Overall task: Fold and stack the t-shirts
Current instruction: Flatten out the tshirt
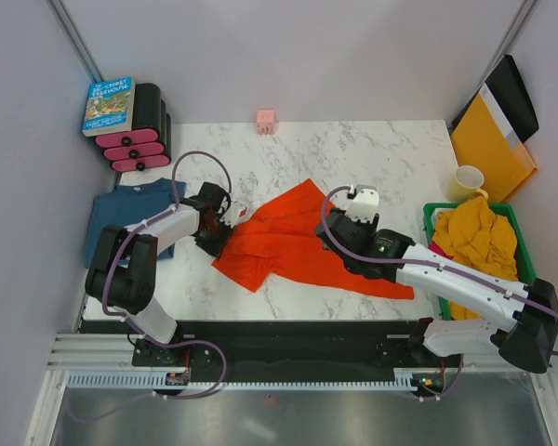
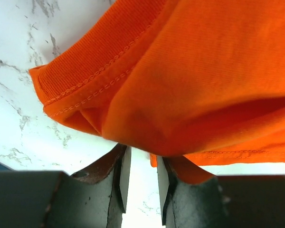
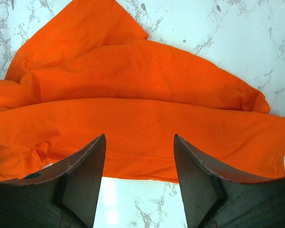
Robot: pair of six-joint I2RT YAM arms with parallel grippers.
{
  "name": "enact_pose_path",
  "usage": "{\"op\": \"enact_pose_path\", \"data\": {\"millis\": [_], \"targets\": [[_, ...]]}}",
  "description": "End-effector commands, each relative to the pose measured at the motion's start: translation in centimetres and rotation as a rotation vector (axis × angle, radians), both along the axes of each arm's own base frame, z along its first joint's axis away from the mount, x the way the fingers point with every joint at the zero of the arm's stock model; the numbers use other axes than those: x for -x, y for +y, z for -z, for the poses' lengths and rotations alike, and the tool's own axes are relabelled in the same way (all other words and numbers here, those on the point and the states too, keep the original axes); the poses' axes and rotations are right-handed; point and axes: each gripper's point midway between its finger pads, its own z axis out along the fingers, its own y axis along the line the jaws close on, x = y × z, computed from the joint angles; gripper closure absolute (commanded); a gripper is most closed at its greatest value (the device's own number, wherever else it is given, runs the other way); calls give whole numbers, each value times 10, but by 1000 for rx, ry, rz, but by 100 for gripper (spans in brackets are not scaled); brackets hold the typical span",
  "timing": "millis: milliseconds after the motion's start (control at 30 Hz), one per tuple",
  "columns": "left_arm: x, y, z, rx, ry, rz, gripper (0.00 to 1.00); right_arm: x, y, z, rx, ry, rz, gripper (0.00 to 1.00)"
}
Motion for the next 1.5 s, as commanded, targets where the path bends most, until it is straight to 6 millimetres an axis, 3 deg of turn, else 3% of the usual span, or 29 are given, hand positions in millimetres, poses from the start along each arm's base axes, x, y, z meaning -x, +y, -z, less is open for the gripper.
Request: {"op": "enact_pose_path", "data": {"millis": [0,233,300,433,533,1133,1233,1467], "targets": [[43,23,36,-114,137,76,64,0,-6,-3,-5,-25,29,33],[63,31,48,-145,215,102,67,4,-8,-1,-20,-19,34,33],[65,35,47,-169,214,103,63,6,-12,0,-14,-16,39,33],[60,27,31,-121,169,104,48,10,-18,1,-22,-16,43,33],[54,23,20,-99,146,99,45,13,-19,4,-31,-6,42,33],[40,-15,-41,118,18,101,45,12,-7,18,-33,22,20,33],[46,-15,-38,117,52,127,44,11,-7,20,-25,24,21,33],[57,-8,-6,72,141,151,44,10,-6,20,-22,20,22,33]]}}
